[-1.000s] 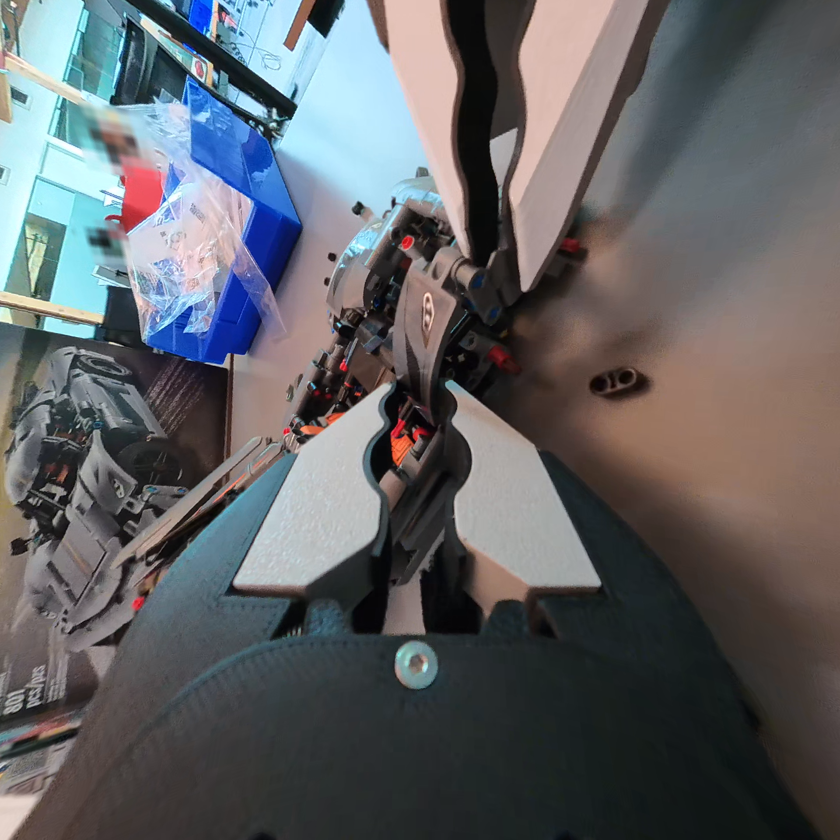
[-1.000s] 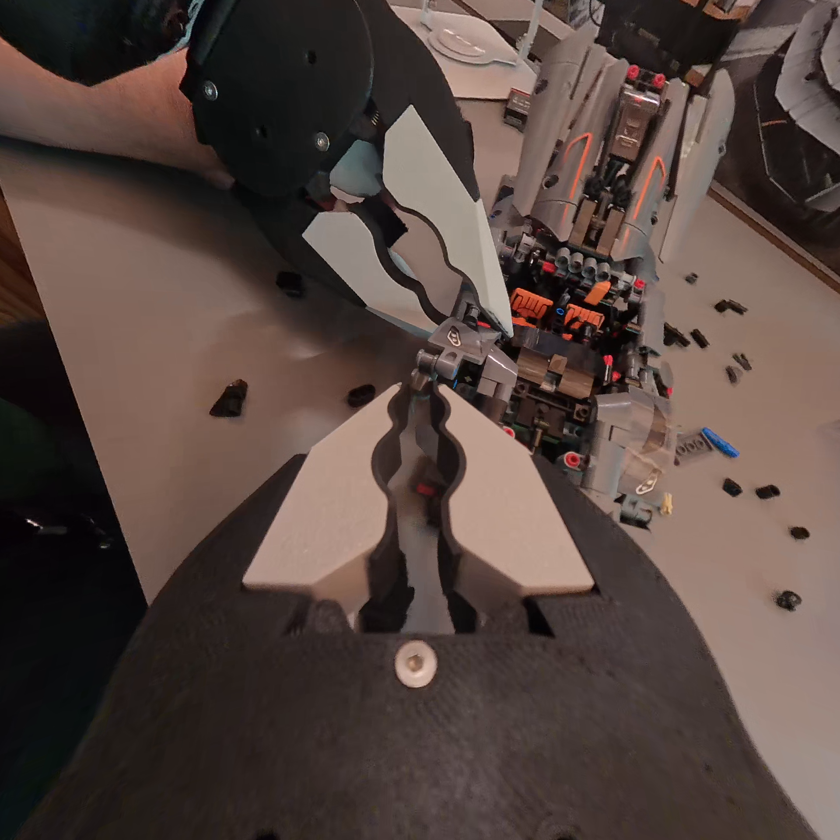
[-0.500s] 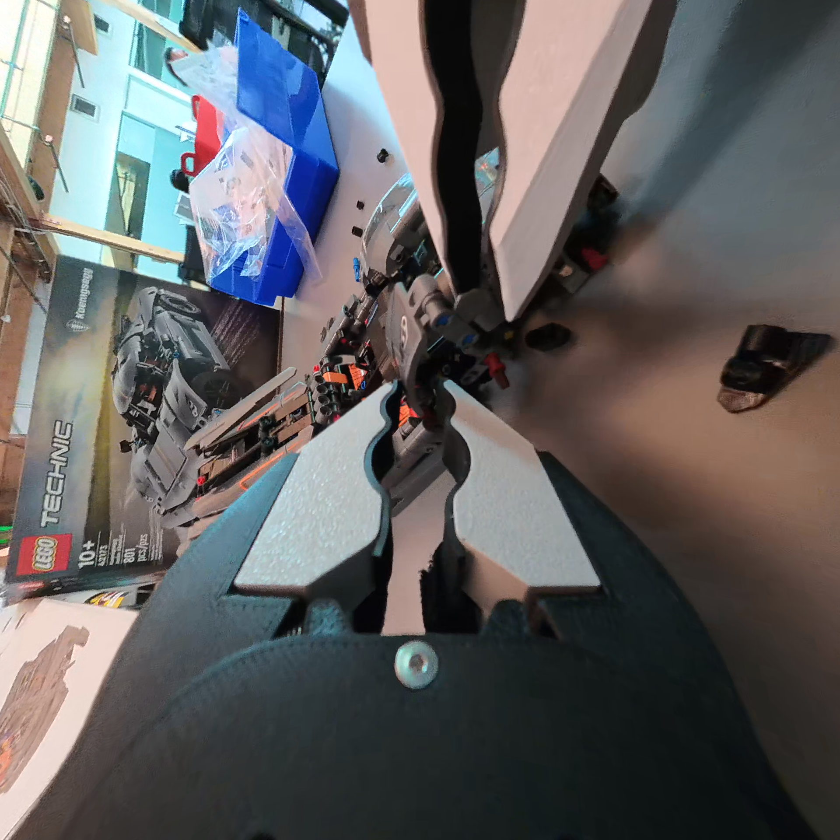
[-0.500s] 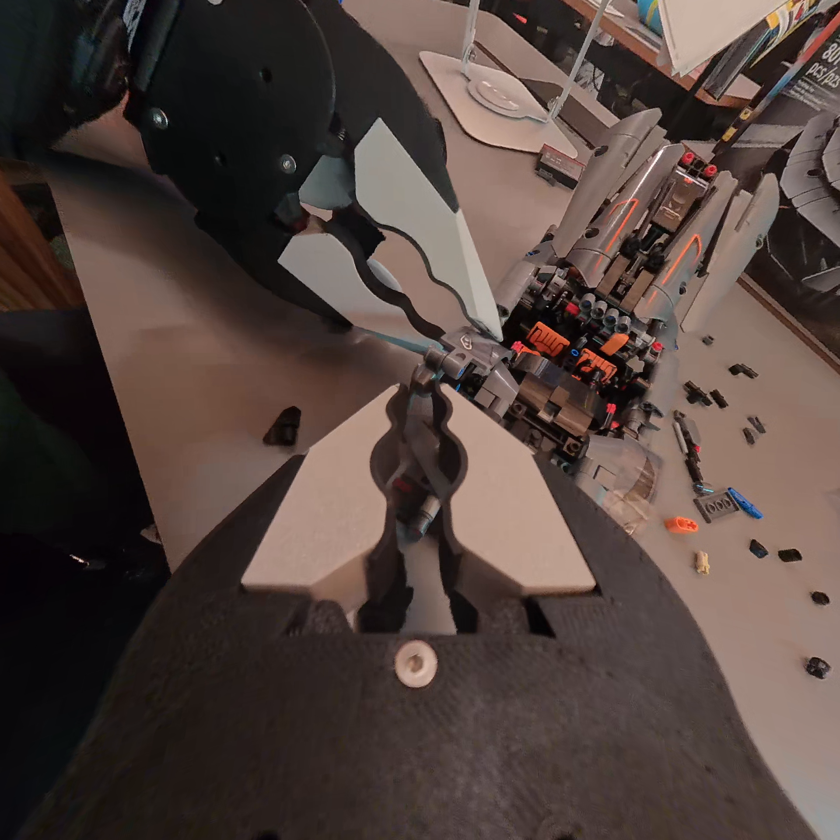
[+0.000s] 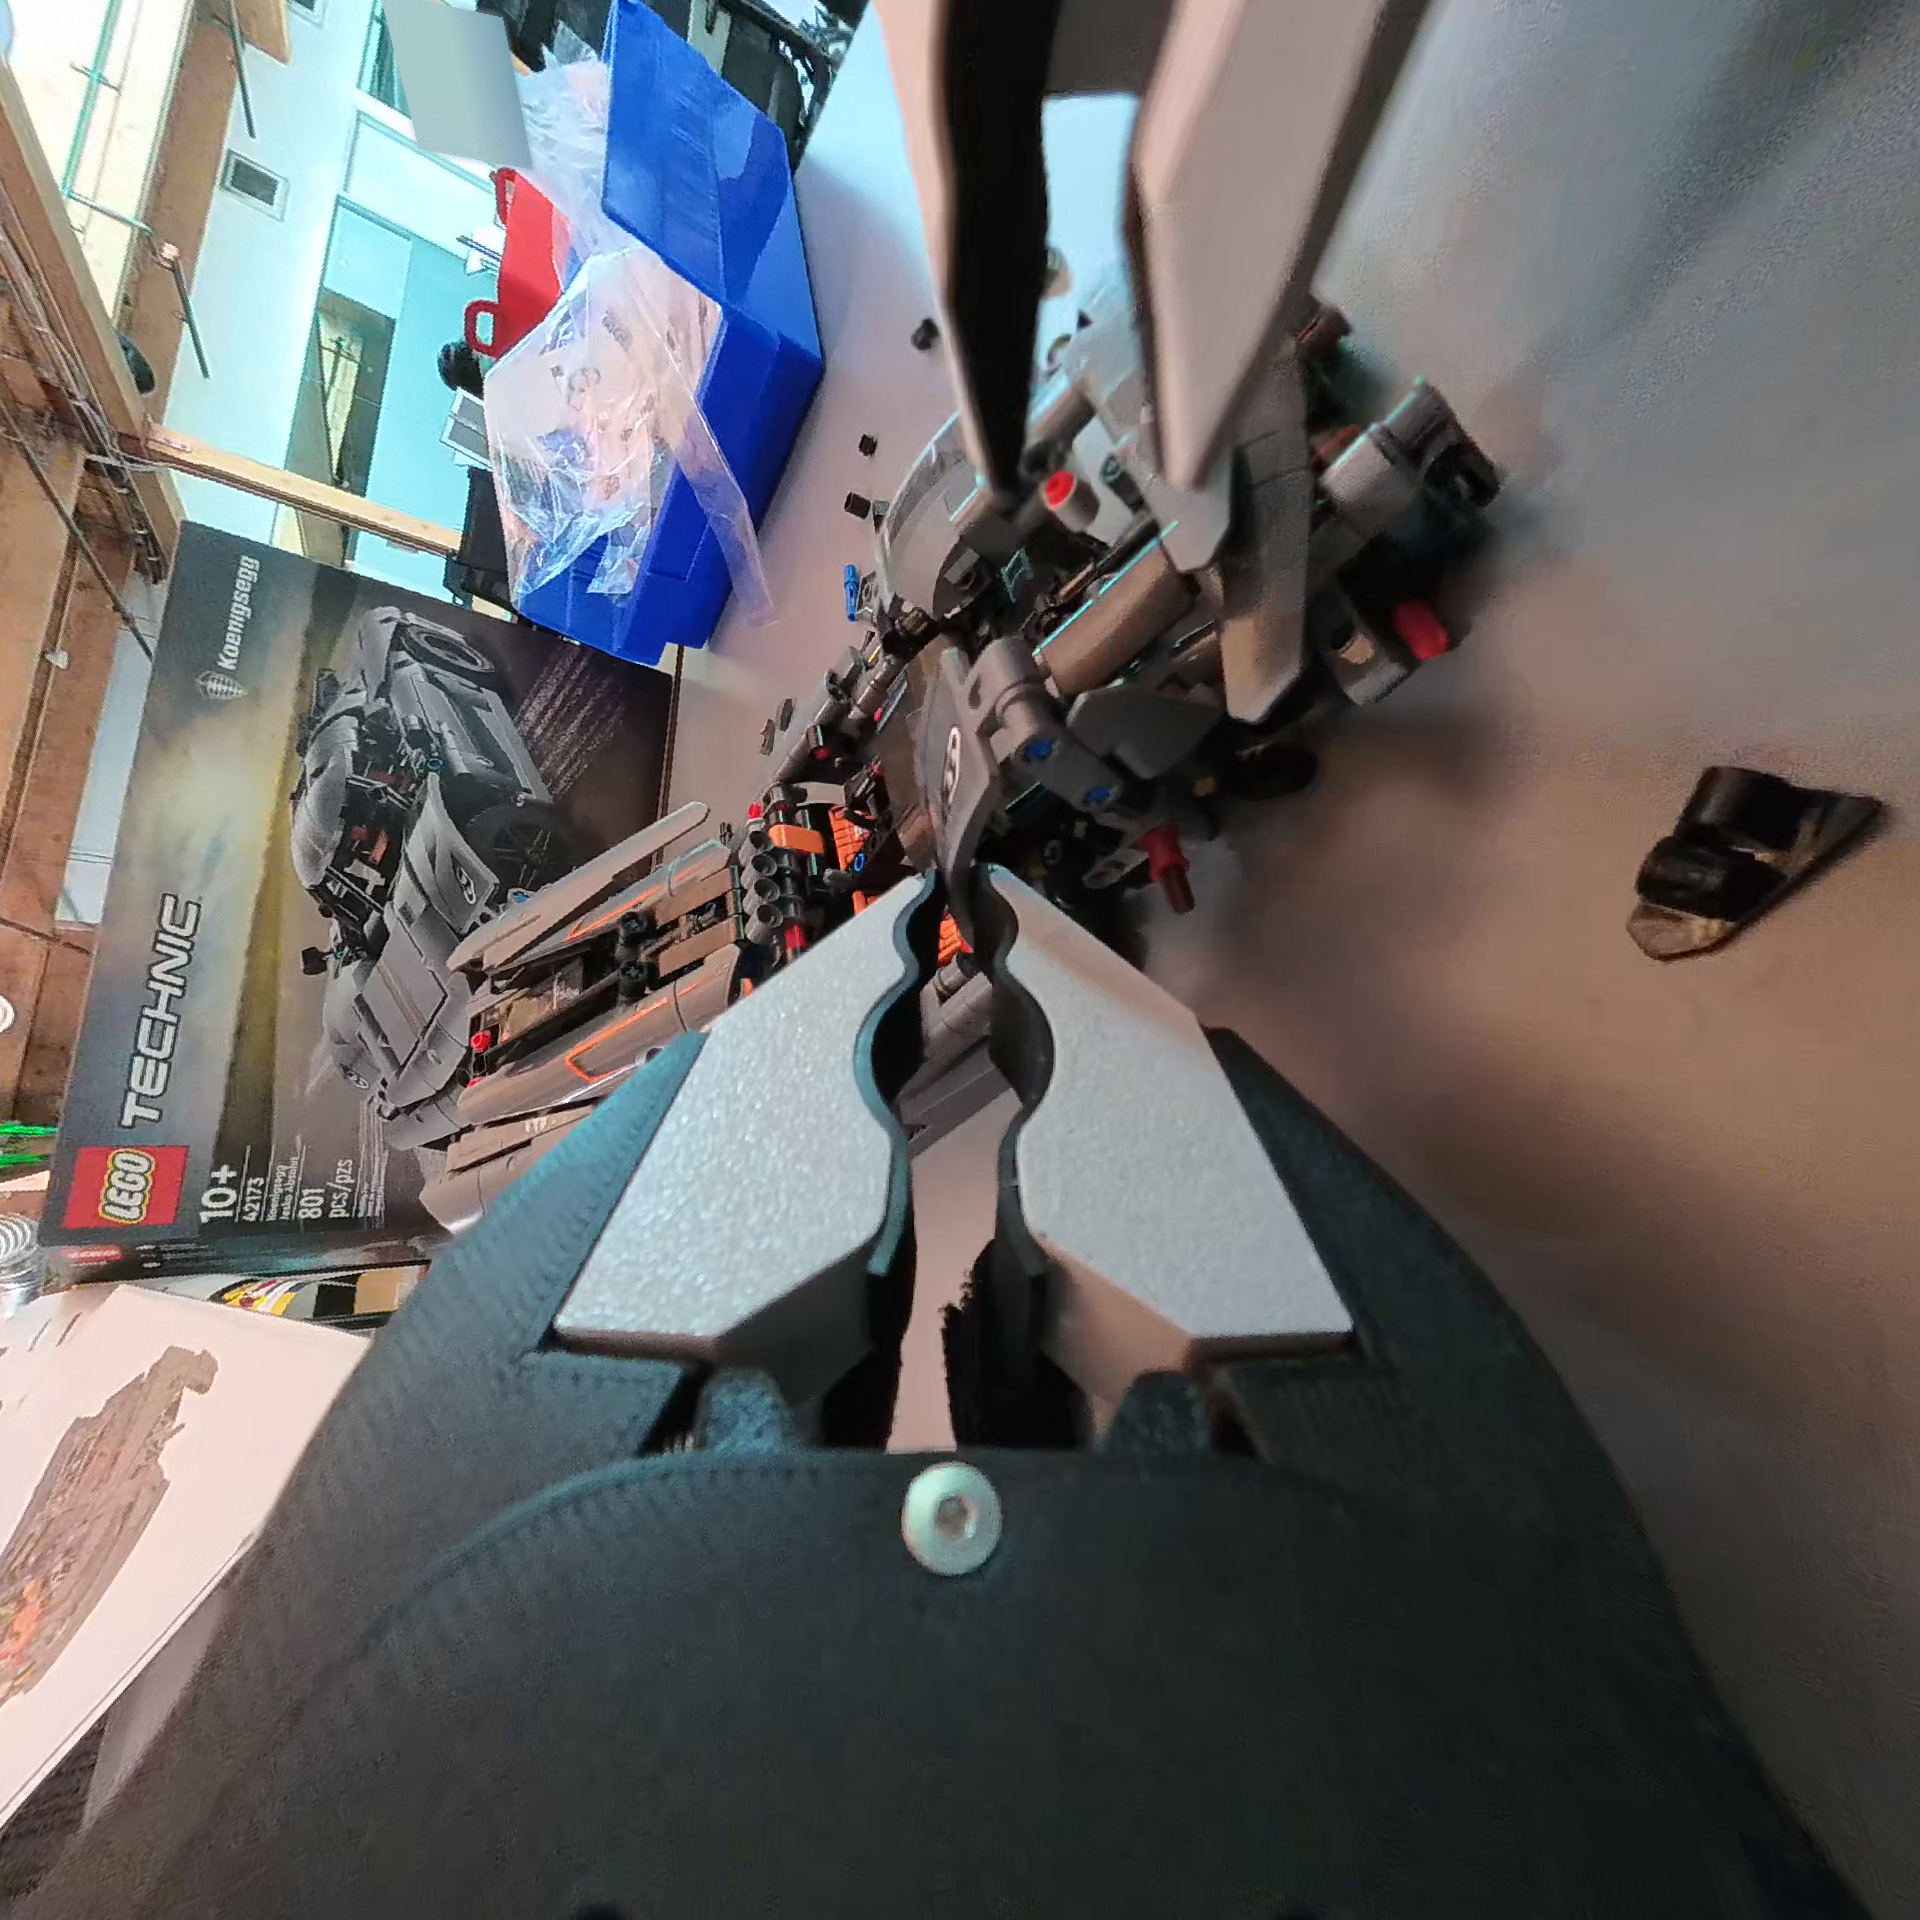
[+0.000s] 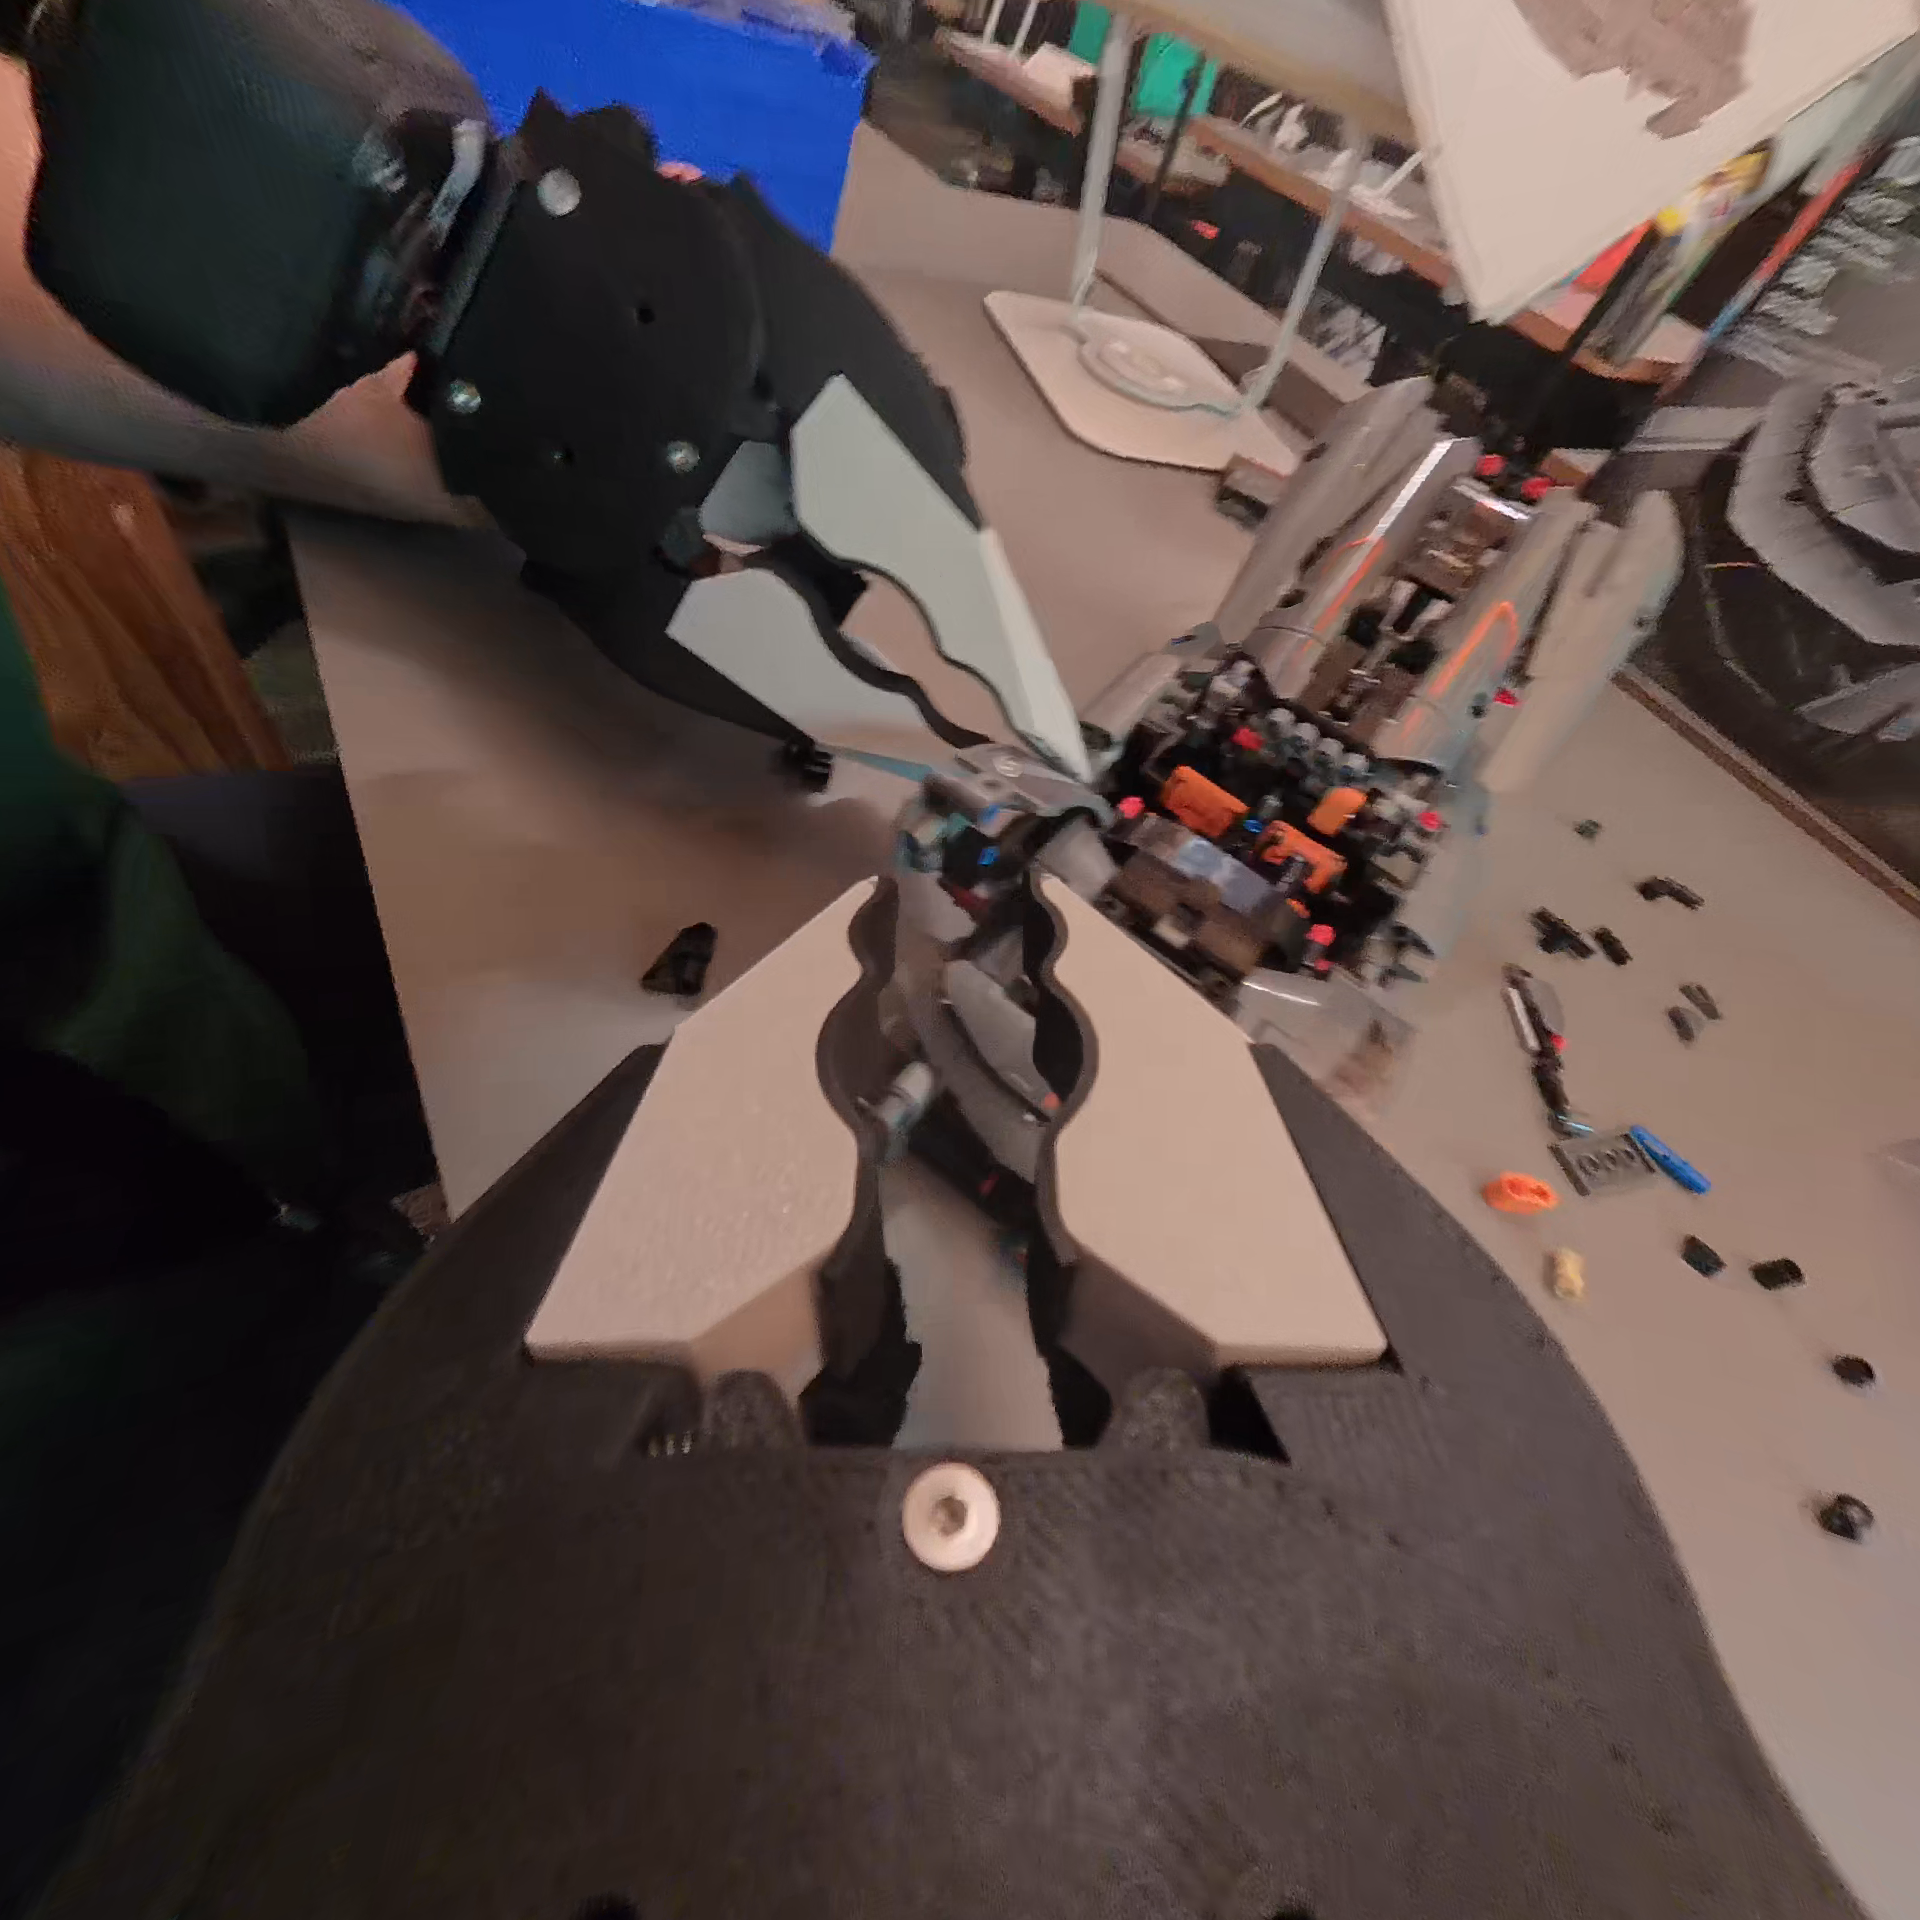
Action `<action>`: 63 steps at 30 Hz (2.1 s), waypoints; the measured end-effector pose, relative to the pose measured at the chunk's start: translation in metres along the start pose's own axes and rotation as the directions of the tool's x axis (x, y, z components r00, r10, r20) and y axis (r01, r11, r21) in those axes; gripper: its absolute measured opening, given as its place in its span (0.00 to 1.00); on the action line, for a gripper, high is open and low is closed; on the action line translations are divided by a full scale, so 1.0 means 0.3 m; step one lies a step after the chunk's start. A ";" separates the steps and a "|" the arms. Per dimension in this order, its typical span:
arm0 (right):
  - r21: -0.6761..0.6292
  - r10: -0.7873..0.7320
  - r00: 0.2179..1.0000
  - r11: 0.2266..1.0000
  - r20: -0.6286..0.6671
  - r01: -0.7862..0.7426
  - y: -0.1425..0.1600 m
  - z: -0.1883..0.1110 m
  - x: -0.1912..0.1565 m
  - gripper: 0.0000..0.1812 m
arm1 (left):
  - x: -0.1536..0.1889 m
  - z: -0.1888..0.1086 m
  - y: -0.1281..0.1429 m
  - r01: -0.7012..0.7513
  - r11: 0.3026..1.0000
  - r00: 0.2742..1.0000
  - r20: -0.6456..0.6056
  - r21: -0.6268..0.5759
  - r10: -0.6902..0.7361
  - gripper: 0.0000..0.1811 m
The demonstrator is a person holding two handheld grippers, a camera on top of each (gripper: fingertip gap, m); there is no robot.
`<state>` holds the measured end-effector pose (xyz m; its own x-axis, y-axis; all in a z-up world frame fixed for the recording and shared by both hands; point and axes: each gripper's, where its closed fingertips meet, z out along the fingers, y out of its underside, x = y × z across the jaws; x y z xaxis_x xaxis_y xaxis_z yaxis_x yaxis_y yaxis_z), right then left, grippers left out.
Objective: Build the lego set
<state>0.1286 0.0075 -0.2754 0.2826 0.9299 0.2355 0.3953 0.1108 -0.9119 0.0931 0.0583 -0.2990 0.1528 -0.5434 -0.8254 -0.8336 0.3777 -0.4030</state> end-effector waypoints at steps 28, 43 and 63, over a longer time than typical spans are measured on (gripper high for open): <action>0.008 0.070 0.986 0.998 -0.151 -0.070 0.074 -0.041 0.217 0.14 | -0.004 -0.030 0.067 0.806 0.582 0.536 -0.284 -0.108 -0.795 0.09; -0.035 0.031 0.992 0.999 -0.124 -0.035 0.078 -0.003 0.189 0.17 | 0.000 -0.023 0.072 0.744 0.653 0.600 -0.289 -0.139 -0.746 0.01; -0.121 -0.012 0.994 0.993 -0.110 -0.001 0.092 0.082 0.160 0.13 | -0.001 -0.023 0.082 0.746 0.639 0.554 -0.357 -0.190 -0.752 0.01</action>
<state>0.1318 0.0638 -0.2976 0.3726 0.8841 0.2821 0.4979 0.0660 -0.8647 0.0689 0.0626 -0.3059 0.5223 -0.8527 -0.0129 -0.5194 -0.3061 -0.7979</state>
